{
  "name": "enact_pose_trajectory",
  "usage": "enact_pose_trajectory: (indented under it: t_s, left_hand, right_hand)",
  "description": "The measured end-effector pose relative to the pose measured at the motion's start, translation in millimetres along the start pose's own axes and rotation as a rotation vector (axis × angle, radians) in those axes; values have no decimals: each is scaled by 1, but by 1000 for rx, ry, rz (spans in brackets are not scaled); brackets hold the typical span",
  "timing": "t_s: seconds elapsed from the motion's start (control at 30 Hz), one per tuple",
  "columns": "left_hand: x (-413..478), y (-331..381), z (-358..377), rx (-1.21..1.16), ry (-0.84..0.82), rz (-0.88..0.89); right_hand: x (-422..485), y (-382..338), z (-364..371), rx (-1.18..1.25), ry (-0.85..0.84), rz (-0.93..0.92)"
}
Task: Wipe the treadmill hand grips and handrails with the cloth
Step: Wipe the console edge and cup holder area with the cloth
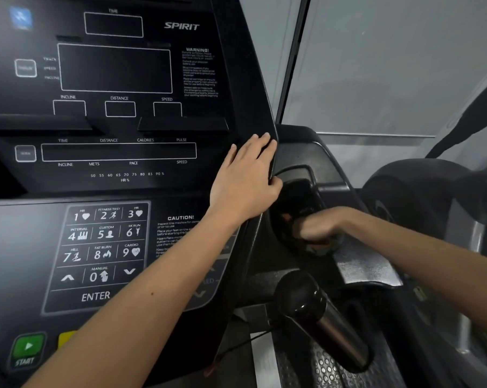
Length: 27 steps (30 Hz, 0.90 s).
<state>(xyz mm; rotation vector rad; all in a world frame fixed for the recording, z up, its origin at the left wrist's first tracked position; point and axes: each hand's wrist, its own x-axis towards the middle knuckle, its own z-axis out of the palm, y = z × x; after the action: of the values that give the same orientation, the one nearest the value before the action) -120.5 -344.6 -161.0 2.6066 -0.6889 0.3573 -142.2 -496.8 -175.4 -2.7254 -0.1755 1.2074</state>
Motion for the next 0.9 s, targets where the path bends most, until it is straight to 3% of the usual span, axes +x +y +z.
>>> enact_pose_trajectory:
  t_s: [0.17, 0.33, 0.43, 0.6, 0.7, 0.8, 0.87, 0.9]
  left_hand:
    - [1, 0, 0, -4, 4, 0]
    - [0, -2, 0, -5, 4, 10]
    - [0, -1, -1, -4, 0, 11]
    - [1, 0, 0, -11, 4, 2]
    - [1, 0, 0, -6, 1, 0]
    - [1, 0, 0, -11, 5, 3]
    - [1, 0, 0, -12, 2, 1]
    - [1, 0, 0, -10, 3, 1]
  right_hand:
    - [14, -10, 9, -201, -96, 159]
    - [30, -13, 24, -508, 94, 162]
    - [30, -17, 17, -497, 175, 126]
    - [4, -2, 14, 115, 155, 17]
    - [6, -2, 30, 541, 264, -86]
    - [24, -18, 37, 1176, 360, -155]
    - [42, -24, 34, 1394, 522, -124]
    - [49, -26, 32, 1389, 597, -95]
